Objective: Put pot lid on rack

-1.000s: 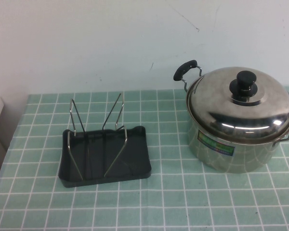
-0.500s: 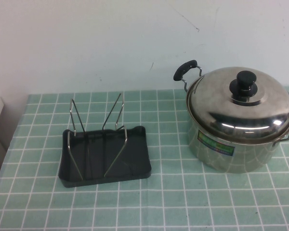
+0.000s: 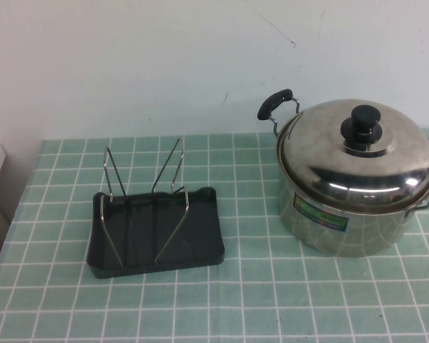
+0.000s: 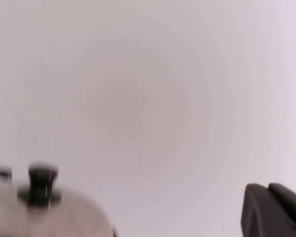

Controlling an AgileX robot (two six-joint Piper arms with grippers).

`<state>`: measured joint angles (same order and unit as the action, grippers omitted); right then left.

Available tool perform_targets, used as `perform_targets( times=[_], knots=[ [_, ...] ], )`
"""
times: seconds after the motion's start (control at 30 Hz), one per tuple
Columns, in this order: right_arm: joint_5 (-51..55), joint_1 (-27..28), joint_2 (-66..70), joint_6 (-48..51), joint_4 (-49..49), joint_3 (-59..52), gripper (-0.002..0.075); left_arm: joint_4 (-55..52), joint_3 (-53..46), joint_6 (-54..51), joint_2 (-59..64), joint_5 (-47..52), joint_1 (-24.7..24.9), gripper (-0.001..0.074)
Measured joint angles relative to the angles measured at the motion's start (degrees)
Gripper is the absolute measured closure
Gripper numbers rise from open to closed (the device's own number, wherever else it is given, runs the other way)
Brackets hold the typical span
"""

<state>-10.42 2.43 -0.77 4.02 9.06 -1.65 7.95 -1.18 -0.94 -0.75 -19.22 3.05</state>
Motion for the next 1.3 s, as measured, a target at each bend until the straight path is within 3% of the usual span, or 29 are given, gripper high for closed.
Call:
perform_targets(
  times=[0.23, 0.47, 0.7, 0.97, 1.1, 1.3],
  knots=[
    [-26.76, 0.0, 0.0, 1.17, -1.03, 0.0, 0.0727, 0.36, 0.0, 0.94, 0.0, -18.65, 0.0, 0.0738],
    [-29.5, 0.0, 0.0, 3.0, -7.82, 0.0, 0.0727, 0.36, 0.0, 3.02, -0.04, -24.5, 0.0, 0.0738],
    [-13.87, 0.0, 0.0, 3.85, -7.84, 8.08, 0.0727, 0.23, 0.0, 6.06, -0.04, -24.56, 0.0, 0.0738],
    [6.46, 0.0, 9.6, 3.89, -7.45, 24.06, 0.0727, -7.27, 13.43, 2.96, 2.12, -6.01, 0.0, 0.0738],
    [8.37, 0.0, 18.9, 3.93, -6.28, 28.88, 0.0727, -11.97, 18.83, 6.68, 7.08, -4.59, 0.0, 0.0738],
    [2.78, -0.85, 34.64, 1.03, -0.52, 30.37, 0.0727, -27.84, 19.74, 24.43, 17.29, -8.67, 0.0, 0.0738]
  ],
)
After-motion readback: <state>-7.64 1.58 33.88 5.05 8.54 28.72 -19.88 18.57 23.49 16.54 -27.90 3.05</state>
